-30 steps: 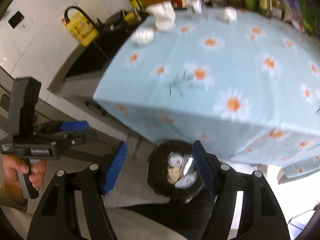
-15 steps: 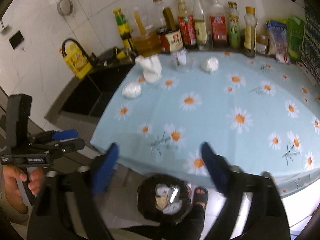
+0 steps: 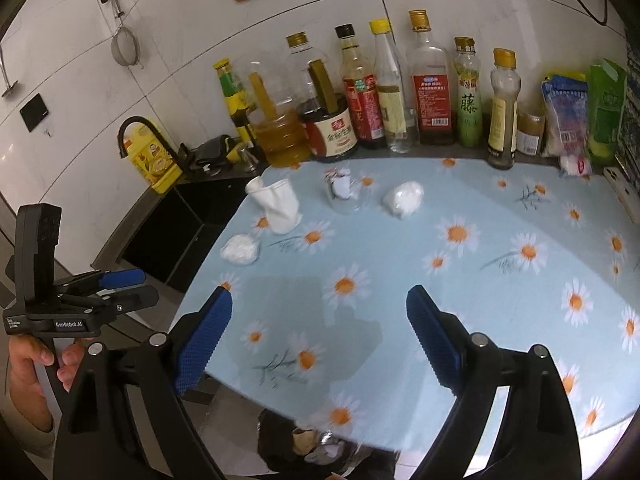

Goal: Collect trash
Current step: 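Raise both grippers back up toward the tablecloth, then grasp a clear plastic bag bundle with the left gripper while the right grasps another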

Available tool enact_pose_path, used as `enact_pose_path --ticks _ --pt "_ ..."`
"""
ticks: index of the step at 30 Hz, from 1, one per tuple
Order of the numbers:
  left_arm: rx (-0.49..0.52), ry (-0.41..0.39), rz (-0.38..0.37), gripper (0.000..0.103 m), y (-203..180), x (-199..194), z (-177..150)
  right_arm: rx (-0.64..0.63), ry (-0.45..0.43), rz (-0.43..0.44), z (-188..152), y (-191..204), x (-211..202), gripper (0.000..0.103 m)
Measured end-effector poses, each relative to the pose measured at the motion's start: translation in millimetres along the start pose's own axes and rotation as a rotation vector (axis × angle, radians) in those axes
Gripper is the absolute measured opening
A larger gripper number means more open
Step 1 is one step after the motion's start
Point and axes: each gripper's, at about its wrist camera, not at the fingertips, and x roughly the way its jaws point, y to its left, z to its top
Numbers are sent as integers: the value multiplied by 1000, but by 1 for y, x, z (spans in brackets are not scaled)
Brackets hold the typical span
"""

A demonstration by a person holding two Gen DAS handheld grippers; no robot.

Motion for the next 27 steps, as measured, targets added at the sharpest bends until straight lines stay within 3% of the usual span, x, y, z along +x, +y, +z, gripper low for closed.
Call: enact_pose_path --ticks 14,24,27 --pt "-126 118 123 79 17 84 34 3 71 65 32 -76 59 88" --pt "-192 151 205 79 29 123 57 -31 116 97 49 -114 95 88" --pt "-217 159 259 79 36 131 62 -36 132 106 54 -121 104 88"
